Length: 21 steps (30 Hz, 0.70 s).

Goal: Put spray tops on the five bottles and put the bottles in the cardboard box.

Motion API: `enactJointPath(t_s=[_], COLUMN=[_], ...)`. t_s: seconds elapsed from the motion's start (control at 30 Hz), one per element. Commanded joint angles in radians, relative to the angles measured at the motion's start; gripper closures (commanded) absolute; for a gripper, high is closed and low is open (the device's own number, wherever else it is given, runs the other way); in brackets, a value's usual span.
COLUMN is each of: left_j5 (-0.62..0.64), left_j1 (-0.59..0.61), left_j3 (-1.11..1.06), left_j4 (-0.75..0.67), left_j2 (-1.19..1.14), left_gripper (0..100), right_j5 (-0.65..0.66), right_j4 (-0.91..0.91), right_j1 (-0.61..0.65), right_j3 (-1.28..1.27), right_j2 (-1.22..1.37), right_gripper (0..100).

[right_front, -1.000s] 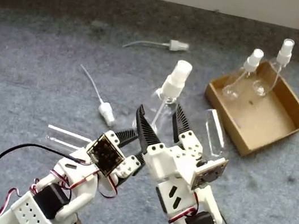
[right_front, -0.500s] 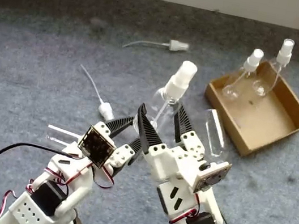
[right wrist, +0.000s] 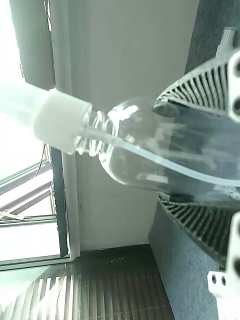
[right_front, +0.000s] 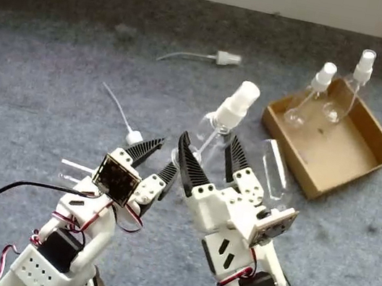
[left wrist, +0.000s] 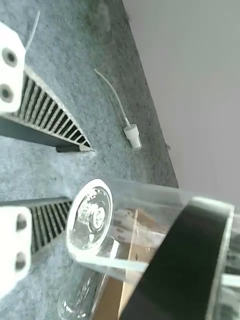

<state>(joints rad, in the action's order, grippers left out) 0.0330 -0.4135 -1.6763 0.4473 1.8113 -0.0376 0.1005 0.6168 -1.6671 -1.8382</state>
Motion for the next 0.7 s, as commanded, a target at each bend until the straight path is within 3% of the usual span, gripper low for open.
enactJointPath(t_s=[0.0,0.13,0.27,0.37,0.53,0.67], left_j5=[0.006,0.005,0.003,0.003,0.003,0.003], left_j1=[-0.084,-0.229,-0.321,-0.340,-0.337,-0.335], left_j3=[-0.018,-0.018,-0.018,-0.018,0.008,0.005], left_j4=[0.071,0.189,0.196,0.196,0.127,0.041], left_j2=[0.019,0.019,0.019,0.019,0.019,0.019], left_gripper=[90,90,90,90,90,91], right_j5=[-0.003,-0.003,-0.003,0.028,0.221,0.235], right_j4=[0.041,0.041,0.041,0.044,0.045,0.045], right_j1=[0.012,0.012,0.012,0.012,0.012,0.012], right_j3=[-0.070,-0.070,-0.070,-0.070,-0.071,-0.070], right_j2=[-0.002,-0.002,-0.002,-0.002,-0.002,-0.002], right_gripper=[92.8,92.8,92.8,92.8,92.8,92.8])
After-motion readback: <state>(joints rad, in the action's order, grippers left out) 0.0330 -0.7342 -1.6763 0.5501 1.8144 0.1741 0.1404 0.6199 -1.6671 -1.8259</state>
